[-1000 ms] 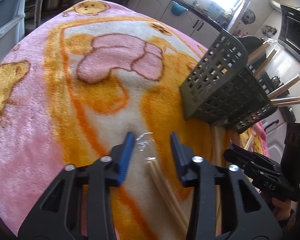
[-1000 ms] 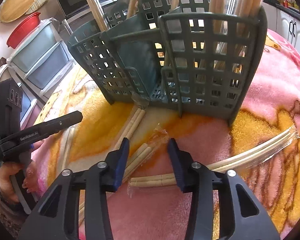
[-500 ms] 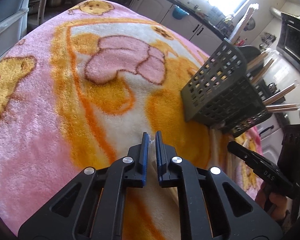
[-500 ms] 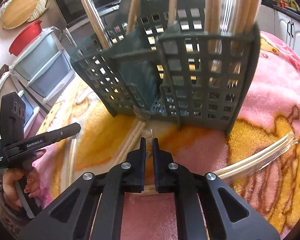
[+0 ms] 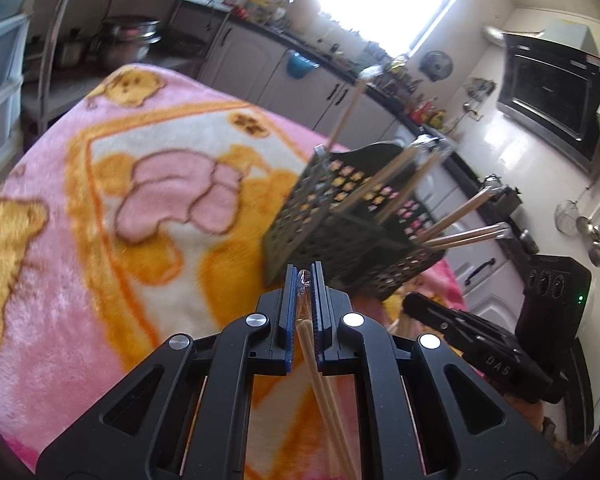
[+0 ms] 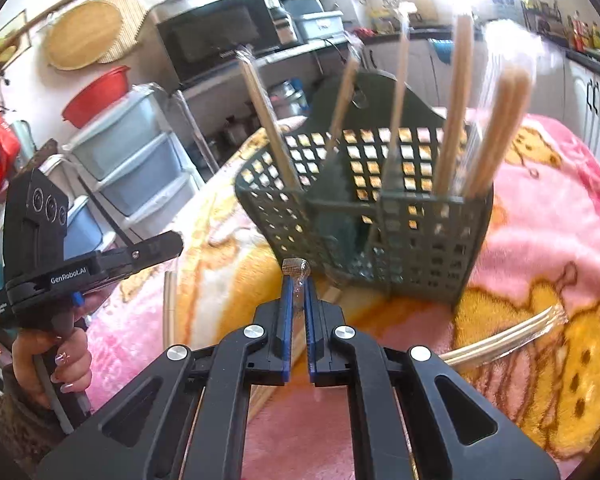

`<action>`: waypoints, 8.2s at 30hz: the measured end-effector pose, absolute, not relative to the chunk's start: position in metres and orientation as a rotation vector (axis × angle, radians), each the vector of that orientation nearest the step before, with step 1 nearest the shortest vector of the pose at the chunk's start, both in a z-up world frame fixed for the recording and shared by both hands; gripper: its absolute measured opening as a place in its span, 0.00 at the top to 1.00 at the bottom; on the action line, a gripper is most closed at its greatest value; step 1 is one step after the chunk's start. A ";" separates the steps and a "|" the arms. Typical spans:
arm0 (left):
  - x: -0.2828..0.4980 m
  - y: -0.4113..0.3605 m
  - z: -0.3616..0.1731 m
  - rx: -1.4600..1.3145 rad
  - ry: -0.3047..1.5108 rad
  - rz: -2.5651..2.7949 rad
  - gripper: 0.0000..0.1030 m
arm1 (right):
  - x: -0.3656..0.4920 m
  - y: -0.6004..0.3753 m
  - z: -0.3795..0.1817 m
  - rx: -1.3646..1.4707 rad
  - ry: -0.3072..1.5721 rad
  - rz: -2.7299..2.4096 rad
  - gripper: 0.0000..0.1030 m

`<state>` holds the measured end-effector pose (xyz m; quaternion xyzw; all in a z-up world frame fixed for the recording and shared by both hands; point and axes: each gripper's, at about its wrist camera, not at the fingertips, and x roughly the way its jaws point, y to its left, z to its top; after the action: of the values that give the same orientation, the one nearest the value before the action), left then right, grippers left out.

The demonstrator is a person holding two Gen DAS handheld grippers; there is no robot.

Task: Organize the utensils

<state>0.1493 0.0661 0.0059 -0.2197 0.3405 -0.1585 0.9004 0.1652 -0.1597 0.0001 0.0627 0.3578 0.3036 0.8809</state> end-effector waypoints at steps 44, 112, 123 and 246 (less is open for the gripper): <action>0.139 -0.004 0.125 -0.314 0.449 -0.572 0.98 | 0.129 -0.219 0.072 0.129 0.456 0.531 0.96; 0.218 0.029 0.174 -0.410 0.313 -0.449 0.98 | 0.218 -0.220 0.167 0.160 0.165 0.469 0.96; 0.225 0.021 0.150 -0.423 0.367 -0.462 0.98 | 0.227 -0.213 0.142 0.158 0.214 0.453 0.96; 0.201 -0.043 -0.048 -0.142 0.873 -0.356 0.11 | 0.164 -0.270 -0.029 0.074 0.744 0.309 0.39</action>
<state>0.2012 -0.0427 -0.0476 -0.0682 0.4200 -0.1713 0.8886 0.1642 -0.2696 -0.0289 0.0360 0.3621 0.1505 0.9192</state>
